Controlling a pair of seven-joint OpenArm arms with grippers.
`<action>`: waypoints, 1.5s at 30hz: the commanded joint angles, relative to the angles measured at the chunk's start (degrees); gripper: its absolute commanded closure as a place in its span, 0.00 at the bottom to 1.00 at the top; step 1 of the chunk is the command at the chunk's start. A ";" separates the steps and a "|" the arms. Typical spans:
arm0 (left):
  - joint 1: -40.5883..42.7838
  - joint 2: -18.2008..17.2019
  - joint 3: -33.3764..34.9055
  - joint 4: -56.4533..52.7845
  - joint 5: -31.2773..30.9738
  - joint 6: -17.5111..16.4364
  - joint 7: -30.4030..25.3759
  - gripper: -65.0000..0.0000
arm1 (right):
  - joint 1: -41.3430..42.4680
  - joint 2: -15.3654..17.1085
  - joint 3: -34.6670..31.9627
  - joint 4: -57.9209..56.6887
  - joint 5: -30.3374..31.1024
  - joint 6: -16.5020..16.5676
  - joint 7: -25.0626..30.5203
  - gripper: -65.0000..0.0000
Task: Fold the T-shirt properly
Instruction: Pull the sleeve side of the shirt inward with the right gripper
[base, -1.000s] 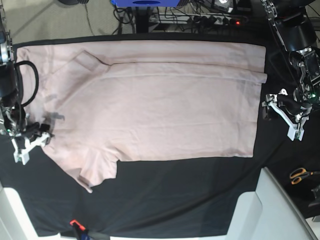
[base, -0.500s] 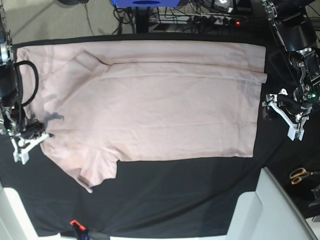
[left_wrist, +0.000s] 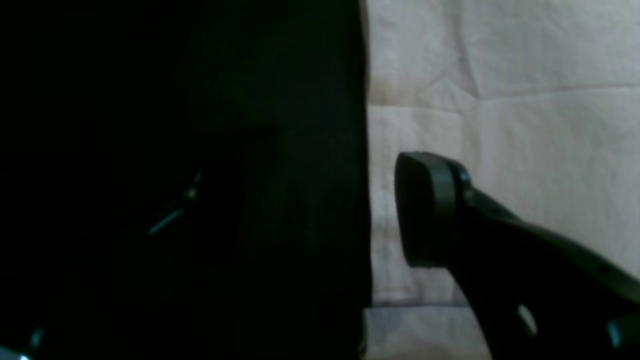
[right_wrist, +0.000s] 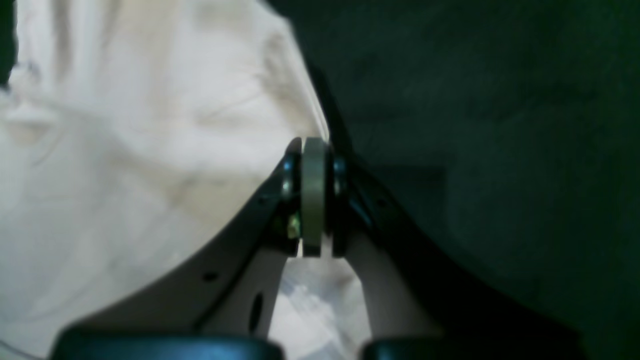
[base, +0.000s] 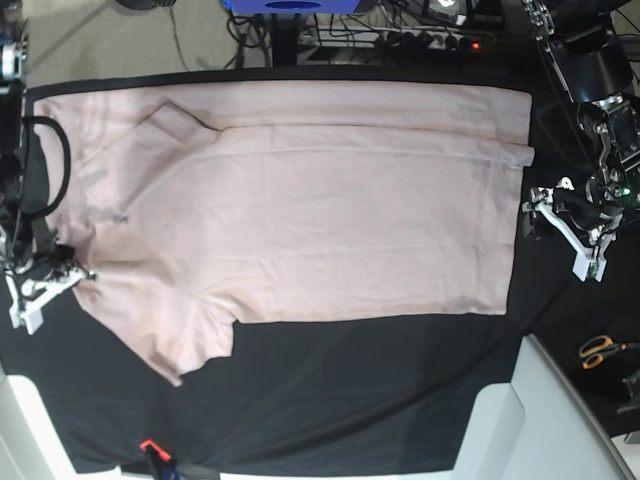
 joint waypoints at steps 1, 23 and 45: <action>-0.76 -1.24 -0.22 0.90 -0.41 0.05 -1.08 0.31 | -0.09 1.09 1.71 2.35 0.47 -0.01 -0.32 1.00; -0.67 -0.89 -0.04 0.90 -0.41 0.05 -0.99 0.31 | -13.28 -6.12 14.80 19.93 0.47 -0.18 -15.18 0.67; 0.12 -1.77 -0.31 0.90 -0.41 0.05 -0.99 0.31 | 21.54 -4.98 2.67 -34.93 -14.65 7.55 13.04 0.43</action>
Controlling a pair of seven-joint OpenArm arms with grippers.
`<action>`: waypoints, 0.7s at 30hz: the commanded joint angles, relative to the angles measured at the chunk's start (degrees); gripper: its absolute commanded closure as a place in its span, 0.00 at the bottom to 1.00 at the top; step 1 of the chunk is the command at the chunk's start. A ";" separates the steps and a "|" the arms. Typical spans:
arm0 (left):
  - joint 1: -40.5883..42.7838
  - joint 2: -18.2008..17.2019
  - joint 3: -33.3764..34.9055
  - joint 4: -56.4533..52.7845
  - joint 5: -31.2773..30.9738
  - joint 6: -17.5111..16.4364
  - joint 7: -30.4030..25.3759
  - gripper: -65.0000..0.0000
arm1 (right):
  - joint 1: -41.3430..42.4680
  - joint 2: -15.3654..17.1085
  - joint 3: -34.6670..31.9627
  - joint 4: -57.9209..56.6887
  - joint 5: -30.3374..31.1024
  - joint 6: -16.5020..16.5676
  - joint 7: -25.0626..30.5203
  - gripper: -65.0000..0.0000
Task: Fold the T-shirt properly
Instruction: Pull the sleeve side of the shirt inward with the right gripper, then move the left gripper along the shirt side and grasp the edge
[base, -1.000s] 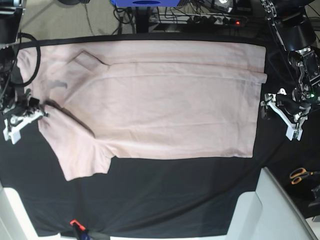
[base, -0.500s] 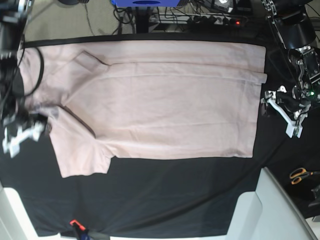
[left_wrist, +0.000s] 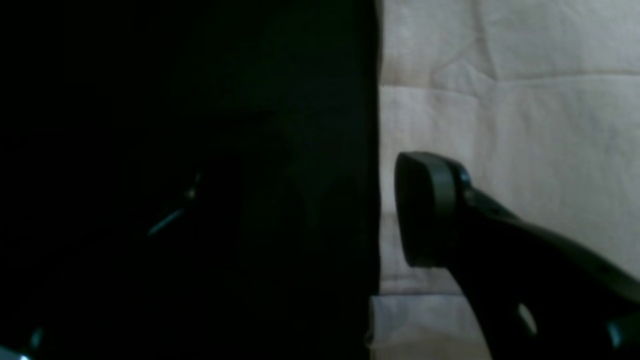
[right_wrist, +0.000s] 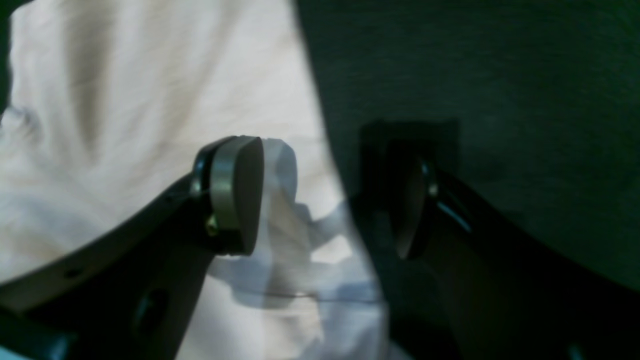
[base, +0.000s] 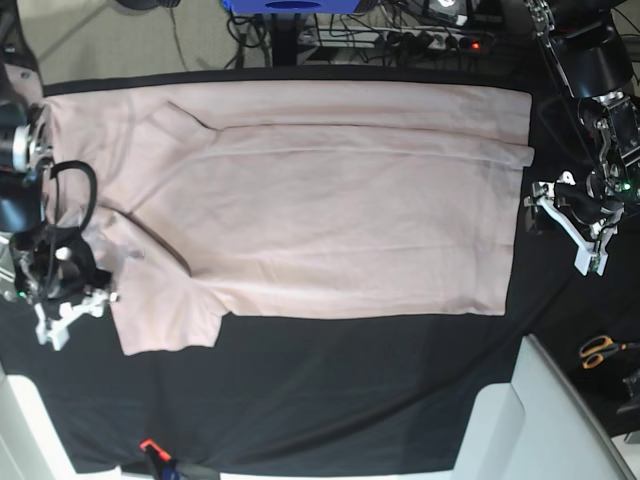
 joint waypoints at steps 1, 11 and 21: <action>-0.80 -1.64 0.00 0.94 -0.39 0.03 -1.01 0.31 | 1.95 0.70 0.09 0.24 0.48 0.34 1.02 0.43; -1.15 -1.64 0.00 0.94 -0.39 0.03 -1.01 0.31 | 1.69 -1.93 0.09 -0.38 0.30 4.65 1.20 0.44; -1.50 -1.99 0.00 0.24 -0.39 0.03 -1.01 0.31 | 1.60 -2.81 0.09 -0.20 0.21 5.18 1.46 0.79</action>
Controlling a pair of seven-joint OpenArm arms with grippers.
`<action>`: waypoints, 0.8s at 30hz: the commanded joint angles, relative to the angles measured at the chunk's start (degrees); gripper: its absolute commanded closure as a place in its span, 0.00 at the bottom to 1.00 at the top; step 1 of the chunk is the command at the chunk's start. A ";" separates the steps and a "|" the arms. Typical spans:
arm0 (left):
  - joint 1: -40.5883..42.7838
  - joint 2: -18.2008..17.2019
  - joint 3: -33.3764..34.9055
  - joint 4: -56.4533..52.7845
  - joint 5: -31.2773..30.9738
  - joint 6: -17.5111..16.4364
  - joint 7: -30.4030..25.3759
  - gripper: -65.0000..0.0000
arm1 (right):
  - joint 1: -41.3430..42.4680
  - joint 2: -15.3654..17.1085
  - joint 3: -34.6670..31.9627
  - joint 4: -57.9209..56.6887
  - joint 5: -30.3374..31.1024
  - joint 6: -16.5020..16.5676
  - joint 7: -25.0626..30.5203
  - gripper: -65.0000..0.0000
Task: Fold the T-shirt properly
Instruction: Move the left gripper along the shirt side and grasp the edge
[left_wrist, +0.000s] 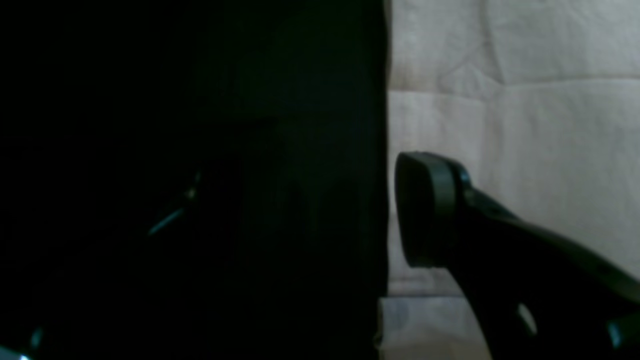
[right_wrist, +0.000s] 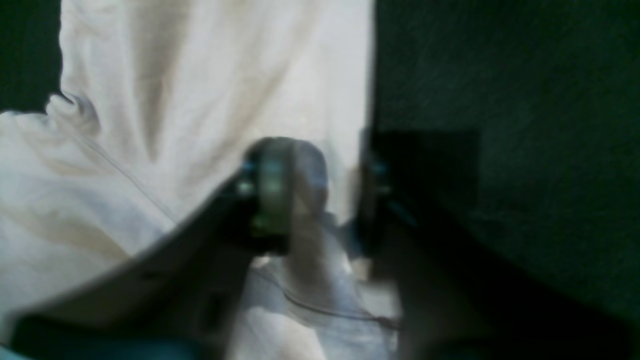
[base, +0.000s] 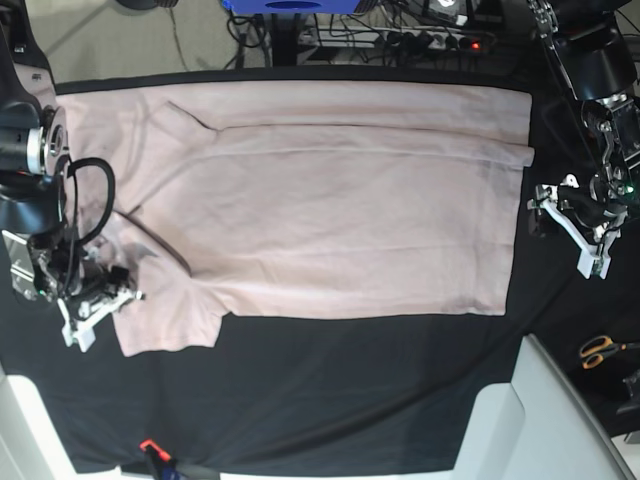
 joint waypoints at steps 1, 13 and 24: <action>-1.02 -1.27 -0.28 -0.21 -0.37 0.05 -0.99 0.31 | 1.65 0.69 0.09 0.94 0.39 0.56 0.52 0.88; -20.10 -1.36 1.83 -23.68 0.34 0.31 -5.12 0.31 | 1.56 0.95 0.01 1.11 0.39 0.92 0.61 0.99; -35.74 -1.27 3.67 -55.06 7.63 7.78 -17.26 0.31 | 1.56 1.12 0.01 1.20 0.39 1.00 0.61 0.98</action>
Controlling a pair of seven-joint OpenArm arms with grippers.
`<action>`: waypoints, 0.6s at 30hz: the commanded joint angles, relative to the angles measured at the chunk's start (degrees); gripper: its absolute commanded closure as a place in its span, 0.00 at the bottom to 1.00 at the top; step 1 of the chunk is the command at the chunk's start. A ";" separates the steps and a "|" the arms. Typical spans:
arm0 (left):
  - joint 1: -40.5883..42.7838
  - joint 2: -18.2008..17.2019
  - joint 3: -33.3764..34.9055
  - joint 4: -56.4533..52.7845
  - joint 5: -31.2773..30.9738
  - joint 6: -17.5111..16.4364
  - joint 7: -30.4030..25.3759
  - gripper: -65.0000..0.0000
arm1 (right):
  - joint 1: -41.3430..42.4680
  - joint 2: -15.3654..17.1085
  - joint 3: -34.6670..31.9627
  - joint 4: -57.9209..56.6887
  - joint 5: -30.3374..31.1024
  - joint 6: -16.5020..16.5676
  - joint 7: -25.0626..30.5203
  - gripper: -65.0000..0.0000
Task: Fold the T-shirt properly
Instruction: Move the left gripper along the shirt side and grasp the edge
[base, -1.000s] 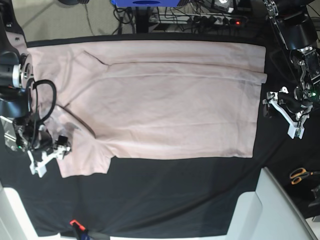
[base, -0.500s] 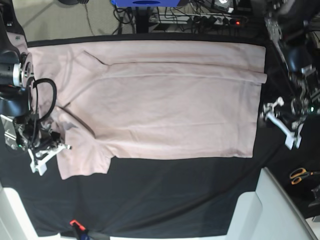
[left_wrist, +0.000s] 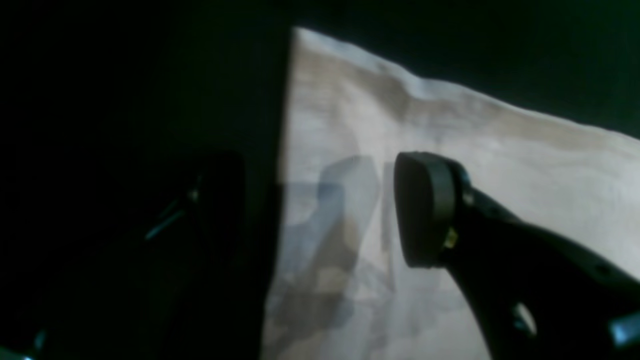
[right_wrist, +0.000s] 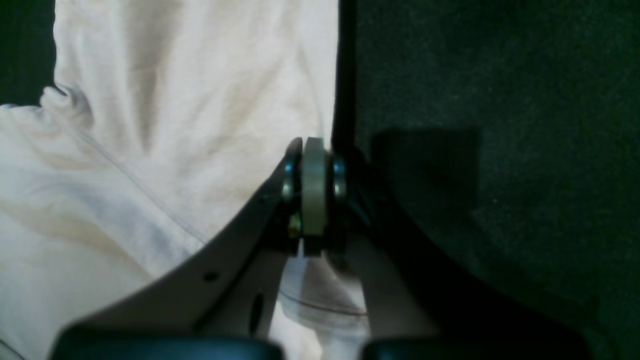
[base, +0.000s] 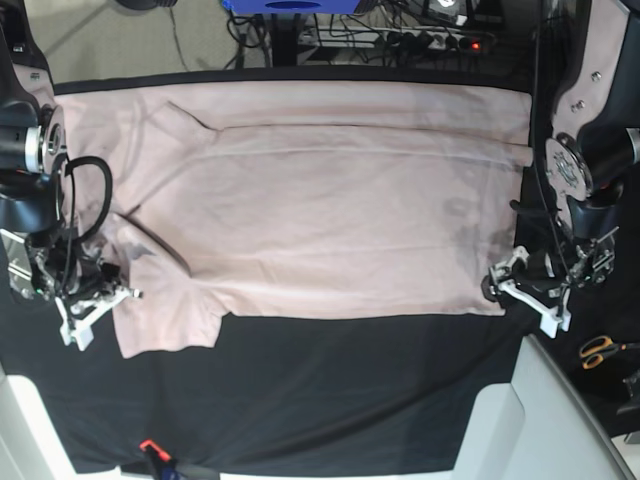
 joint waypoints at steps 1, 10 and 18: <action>-1.36 -0.52 -0.15 0.59 -0.02 0.40 -0.21 0.31 | 1.73 0.64 0.05 0.98 0.37 0.46 0.65 0.98; 5.93 -0.44 -0.15 4.98 -0.11 0.40 3.13 0.31 | 0.59 0.64 0.05 2.92 0.37 0.46 0.48 0.98; 13.05 -0.08 0.38 17.55 -9.95 0.40 11.57 0.31 | 0.50 0.56 0.05 3.09 0.37 0.46 0.48 0.98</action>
